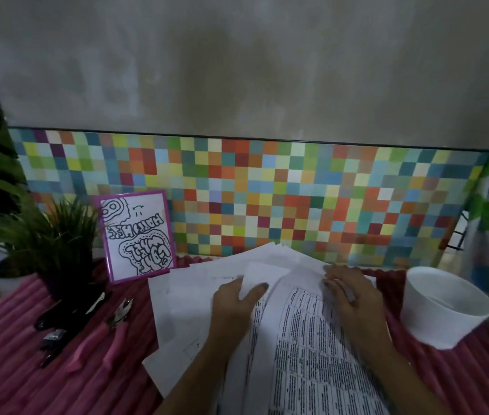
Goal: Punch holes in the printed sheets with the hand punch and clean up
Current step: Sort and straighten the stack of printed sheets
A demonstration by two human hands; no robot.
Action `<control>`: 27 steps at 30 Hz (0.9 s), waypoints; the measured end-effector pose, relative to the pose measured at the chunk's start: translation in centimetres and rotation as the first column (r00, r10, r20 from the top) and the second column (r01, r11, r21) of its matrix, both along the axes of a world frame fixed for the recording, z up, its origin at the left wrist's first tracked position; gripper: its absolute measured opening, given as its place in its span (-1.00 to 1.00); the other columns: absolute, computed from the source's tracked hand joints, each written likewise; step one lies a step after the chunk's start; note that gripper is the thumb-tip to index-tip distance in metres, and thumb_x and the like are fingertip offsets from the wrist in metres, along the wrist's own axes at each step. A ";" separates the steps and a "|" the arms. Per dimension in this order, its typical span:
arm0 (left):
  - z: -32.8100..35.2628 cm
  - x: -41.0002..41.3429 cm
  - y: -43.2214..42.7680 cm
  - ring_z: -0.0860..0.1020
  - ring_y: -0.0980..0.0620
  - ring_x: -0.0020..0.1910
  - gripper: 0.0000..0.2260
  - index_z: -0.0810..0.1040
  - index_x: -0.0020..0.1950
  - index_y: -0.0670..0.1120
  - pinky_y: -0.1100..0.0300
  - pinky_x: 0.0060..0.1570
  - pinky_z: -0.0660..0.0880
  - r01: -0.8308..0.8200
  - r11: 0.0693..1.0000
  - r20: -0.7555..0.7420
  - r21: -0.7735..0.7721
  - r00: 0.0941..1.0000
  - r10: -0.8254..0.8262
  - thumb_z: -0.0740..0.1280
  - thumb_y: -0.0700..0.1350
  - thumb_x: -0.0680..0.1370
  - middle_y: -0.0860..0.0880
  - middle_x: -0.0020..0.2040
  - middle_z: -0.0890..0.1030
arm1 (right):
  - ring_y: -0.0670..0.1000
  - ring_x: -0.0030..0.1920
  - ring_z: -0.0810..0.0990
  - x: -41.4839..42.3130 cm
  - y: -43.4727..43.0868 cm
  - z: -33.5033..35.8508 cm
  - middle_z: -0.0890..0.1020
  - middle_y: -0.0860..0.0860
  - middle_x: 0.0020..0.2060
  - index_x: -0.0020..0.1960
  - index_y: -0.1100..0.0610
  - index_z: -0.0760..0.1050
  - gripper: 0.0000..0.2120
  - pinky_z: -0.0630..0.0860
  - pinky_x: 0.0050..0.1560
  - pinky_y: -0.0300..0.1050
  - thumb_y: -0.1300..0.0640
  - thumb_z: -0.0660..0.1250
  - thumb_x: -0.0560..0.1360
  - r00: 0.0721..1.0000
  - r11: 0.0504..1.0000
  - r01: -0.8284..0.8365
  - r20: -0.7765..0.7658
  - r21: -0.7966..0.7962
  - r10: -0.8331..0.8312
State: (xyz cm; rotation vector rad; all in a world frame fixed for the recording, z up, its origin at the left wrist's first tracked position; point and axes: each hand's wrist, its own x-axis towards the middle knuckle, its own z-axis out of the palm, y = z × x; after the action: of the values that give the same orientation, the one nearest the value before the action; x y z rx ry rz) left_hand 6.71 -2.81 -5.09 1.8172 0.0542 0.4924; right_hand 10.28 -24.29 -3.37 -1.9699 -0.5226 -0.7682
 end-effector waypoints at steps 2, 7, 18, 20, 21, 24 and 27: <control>0.1 0.2 -0.2 0.64 0.06 -0.28 -0.78 0.64 -0.16 -0.16 0.21 -0.26 0.50 -0.025 1.000 0.015 -0.019 1.000 0.025 0.38 -0.03 0.55 -0.01 -0.29 0.67 | -0.12 0.18 0.51 0.5 0.2 0.4 0.63 -0.08 0.06 -0.11 0.06 0.62 -0.80 0.33 0.28 -0.02 0.01 0.24 0.48 0.999 0.997 -0.018 0.035 -0.076 0.021; -0.1 0.6 -1.0 0.59 -0.02 -0.25 -0.65 0.60 -0.14 -0.20 0.12 -0.15 0.55 -0.091 0.980 0.081 0.178 0.994 0.078 0.30 0.09 0.54 -0.10 -0.26 0.64 | -0.26 0.16 0.45 0.8 1.7 0.8 0.60 -0.18 0.05 -0.11 -0.03 0.52 -0.83 0.13 0.42 0.07 -0.04 0.19 0.50 0.997 0.971 -0.068 0.018 -0.230 0.074; 2.2 -2.2 -4.1 0.61 0.23 -0.19 -0.89 0.57 -0.02 0.00 0.40 -0.23 0.53 0.201 0.967 0.023 0.158 0.978 -0.207 0.39 0.00 0.51 0.09 -0.14 0.66 | -0.07 -0.19 0.50 -0.1 2.1 1.6 0.51 -0.19 -0.28 -0.21 -0.04 0.43 -0.85 0.46 -0.07 0.24 -0.04 0.36 0.45 0.999 0.982 0.047 0.008 -0.182 -0.046; 2.1 -2.2 -4.0 0.64 0.15 -0.18 -0.94 0.59 0.00 -0.04 0.27 -0.18 0.60 0.191 0.968 0.049 0.161 0.978 -0.201 0.36 -0.11 0.55 0.02 -0.13 0.68 | 0.00 -0.06 0.50 0.2 1.1 1.9 0.55 -0.10 -0.14 -0.10 -0.01 0.50 -0.79 0.43 0.04 0.23 -0.15 0.34 0.43 0.985 0.958 0.174 0.018 -0.230 -0.174; 2.1 -2.2 -3.8 0.65 0.14 -0.16 -0.94 0.59 -0.01 -0.03 0.22 -0.14 0.62 0.191 0.973 0.058 0.130 0.978 -0.200 0.32 -0.13 0.58 0.01 -0.13 0.68 | 0.04 0.03 0.48 0.4 0.2 2.0 0.55 -0.04 -0.04 0.00 0.01 0.51 -0.69 0.40 0.11 0.22 -0.20 0.33 0.42 0.961 0.932 0.270 0.007 -0.241 -0.277; 2.7 -1.9 -2.5 0.67 0.11 -0.04 -0.87 0.56 0.01 0.07 0.16 0.00 0.62 0.176 0.983 0.008 -0.059 0.984 -0.176 0.27 -0.14 0.61 0.03 -0.06 0.69 | 0.08 0.18 0.48 -0.2 -2.1 2.7 0.51 0.03 0.18 0.28 -0.04 0.41 -0.47 0.47 0.18 0.20 -0.23 0.41 0.40 0.906 0.931 0.362 -0.219 -0.038 -0.361; 3.0 -1.5 -1.7 0.66 0.13 -0.02 -0.90 0.57 0.06 0.05 0.22 0.00 0.61 0.075 0.974 -0.017 -0.214 0.997 -0.080 0.34 -0.12 0.57 0.07 -0.02 0.69 | 0.02 0.03 0.63 -1.6 -2.9 3.6 0.63 0.01 0.08 0.34 0.01 0.41 -0.50 0.58 -0.02 -0.14 -0.02 0.46 0.46 0.833 0.953 0.187 -0.553 0.241 -0.023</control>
State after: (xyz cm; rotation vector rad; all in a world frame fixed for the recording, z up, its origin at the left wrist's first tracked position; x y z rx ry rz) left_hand 5.17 -4.47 -2.06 1.6087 0.0514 0.3928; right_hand 8.70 -27.21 0.20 -1.8396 0.0455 -0.2893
